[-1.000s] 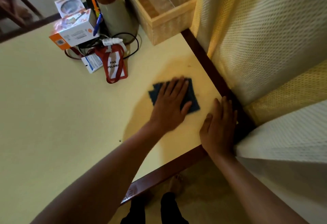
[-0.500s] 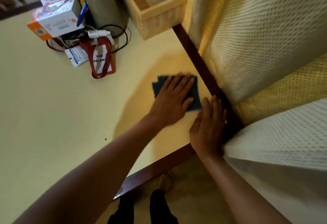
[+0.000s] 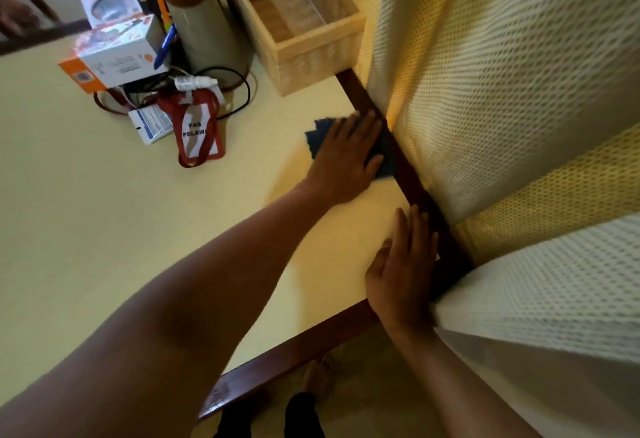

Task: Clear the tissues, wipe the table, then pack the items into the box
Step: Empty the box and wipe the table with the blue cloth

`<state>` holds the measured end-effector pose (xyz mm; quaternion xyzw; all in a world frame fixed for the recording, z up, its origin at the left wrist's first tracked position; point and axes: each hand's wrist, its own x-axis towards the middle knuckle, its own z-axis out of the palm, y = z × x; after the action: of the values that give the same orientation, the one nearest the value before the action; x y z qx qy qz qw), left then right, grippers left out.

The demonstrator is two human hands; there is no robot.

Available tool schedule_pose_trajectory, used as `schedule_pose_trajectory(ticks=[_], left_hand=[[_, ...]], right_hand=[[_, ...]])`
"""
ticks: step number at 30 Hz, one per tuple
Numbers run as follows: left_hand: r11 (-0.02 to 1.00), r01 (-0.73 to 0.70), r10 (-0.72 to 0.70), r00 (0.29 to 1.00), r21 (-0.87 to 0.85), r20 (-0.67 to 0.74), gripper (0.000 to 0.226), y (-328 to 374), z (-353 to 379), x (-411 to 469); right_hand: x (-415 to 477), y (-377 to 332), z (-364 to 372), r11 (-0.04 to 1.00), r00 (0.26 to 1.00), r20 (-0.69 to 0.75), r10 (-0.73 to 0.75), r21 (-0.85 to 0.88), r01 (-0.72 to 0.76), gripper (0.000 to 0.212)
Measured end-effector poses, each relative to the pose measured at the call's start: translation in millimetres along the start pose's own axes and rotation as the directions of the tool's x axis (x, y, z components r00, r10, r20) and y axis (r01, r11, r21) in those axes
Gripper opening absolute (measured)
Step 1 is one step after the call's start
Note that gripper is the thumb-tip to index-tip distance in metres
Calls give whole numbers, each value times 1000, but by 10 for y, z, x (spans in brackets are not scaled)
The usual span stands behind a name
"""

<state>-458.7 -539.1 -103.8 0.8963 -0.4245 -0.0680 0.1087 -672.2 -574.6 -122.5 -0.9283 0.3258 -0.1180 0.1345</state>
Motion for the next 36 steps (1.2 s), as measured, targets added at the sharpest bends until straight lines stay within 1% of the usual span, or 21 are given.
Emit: schedule_pose_trajectory(ticks=[2,3,5,8,11,12,13,15,16,19,21,23,25,27,28,29,31,32,34,35,36], left_hand=[[991,-129,129,992,18,15,68,-13,41,-508],[991,-128,128,992,25,12,68,-109,54,-765],[999,-29,29,1000,23,-6,68,-414,13,-1088],[996,82,-82,997,32,-5,70,-789,-102,-867],[984,175,-175,985,-12,2,71,-568,-80,-427],[985,174,-173,985,-21,9,71,-414,-44,-413],[991,133,-133,991,-19,10,71,-270,6,-466],[999,41,-41,999,-2,8,69,-91,99,-955],[999,30,-30,1000,-11,8,69,-56,142,-1223],[995,94,-92,995,-26,43,69,-81,139,-1881],[988,120,-109,989,-97,104,70,-95,98,-1921],[957,138,-99,982,-257,159,74,-120,-71,-1923],[920,143,-122,989,-364,82,75,-167,-219,-1994],[899,187,-228,972,-396,-58,69,-333,-290,-2191],[883,233,-303,946,-407,-115,67,-449,-295,-2310],[862,292,-380,913,-414,-148,65,-569,-296,-2441],[830,401,-488,859,-387,-156,63,-842,-288,-2674],[827,434,-509,848,-357,-148,62,-975,-294,-2766],[844,446,-498,857,-297,-130,62,-1227,-316,-2887],[858,437,-482,867,-271,-125,62,-1338,-333,-2909],[872,418,-456,883,-255,-112,63,-1439,-347,-2918]], right_hand=[[4,-6,-9,1000,1000,-2,-1,16,1,56],[12,-18,-12,1000,1000,3,0,16,0,55],[9,-28,-11,1000,1000,17,-7,0,7,56],[18,-34,-6,1000,999,35,-5,-19,6,57],[27,-28,-18,1000,999,38,-1,-9,2,58],[13,-22,-19,1000,999,36,2,-4,-2,58],[41,-4,-15,1000,999,37,1,3,-1,58],[23,-12,-31,1000,999,46,0,24,-1,57],[37,6,-30,1000,999,49,1,26,-2,57],[16,-37,-42,1000,998,62,-27,18,26,58],[44,-30,-43,1000,995,102,-23,3,23,58],[48,-92,-143,1000,986,165,17,-18,-15,57],[67,-272,-230,999,974,223,44,-19,-41,57],[12,-655,-236,997,971,223,-82,19,80,55],[-58,-884,-181,987,956,246,-161,31,158,55],[-183,-1092,-84,972,928,290,-233,31,234,56],[-543,-1345,86,930,862,376,-340,-3,368,62],[-740,-1335,107,906,828,413,-378,-17,422,64],[-1032,-1057,7,860,767,463,-444,-19,509,66],[-1082,-848,-78,852,753,477,-453,-16,523,66],[-1071,-625,-166,863,770,476,-423,-46,503,66]])
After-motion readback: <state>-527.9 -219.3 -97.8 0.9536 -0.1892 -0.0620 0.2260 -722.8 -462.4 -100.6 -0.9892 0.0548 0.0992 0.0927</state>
